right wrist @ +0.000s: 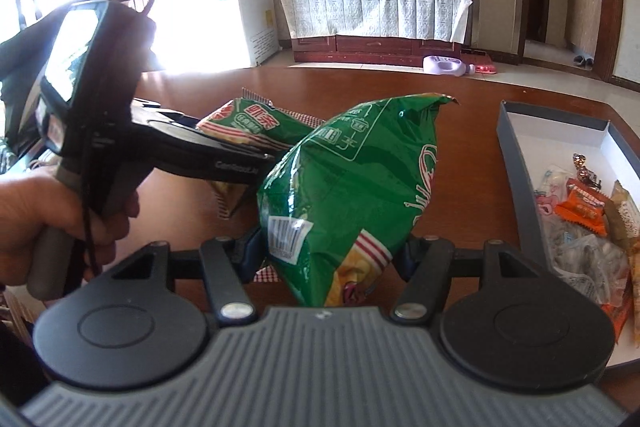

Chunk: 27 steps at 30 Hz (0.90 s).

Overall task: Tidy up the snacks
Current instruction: 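Carry the prawn cracker bag and green bag over the grey box with both tools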

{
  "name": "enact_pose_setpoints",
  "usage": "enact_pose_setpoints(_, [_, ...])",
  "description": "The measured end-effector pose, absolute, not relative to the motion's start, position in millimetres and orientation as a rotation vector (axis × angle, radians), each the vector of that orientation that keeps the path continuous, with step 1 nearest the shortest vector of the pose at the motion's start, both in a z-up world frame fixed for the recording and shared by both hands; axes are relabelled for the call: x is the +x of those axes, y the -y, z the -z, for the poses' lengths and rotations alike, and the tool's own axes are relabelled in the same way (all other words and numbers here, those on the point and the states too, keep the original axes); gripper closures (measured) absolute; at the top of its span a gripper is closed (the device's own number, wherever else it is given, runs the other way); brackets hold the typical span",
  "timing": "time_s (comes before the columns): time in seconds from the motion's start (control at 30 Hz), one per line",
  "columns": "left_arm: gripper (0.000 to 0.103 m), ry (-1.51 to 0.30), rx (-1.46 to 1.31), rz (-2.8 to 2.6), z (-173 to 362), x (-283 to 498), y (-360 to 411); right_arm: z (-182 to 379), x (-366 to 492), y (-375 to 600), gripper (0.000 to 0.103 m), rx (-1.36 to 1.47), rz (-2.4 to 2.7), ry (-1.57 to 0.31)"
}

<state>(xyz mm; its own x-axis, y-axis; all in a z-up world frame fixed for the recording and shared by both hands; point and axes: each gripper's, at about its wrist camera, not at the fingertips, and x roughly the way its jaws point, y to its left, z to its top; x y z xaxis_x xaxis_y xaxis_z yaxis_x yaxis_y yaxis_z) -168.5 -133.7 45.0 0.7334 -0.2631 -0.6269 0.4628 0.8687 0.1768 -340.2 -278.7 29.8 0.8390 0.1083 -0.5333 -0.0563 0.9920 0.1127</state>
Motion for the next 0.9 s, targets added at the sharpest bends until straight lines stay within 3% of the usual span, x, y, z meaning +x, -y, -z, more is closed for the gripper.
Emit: enact_pose_setpoints(0.9, [0.030,-0.497,0.253,0.501,-94.0,-210.1,245.6,-46.5,-378.5,345.5,0.038,0.161,0.070,-0.452])
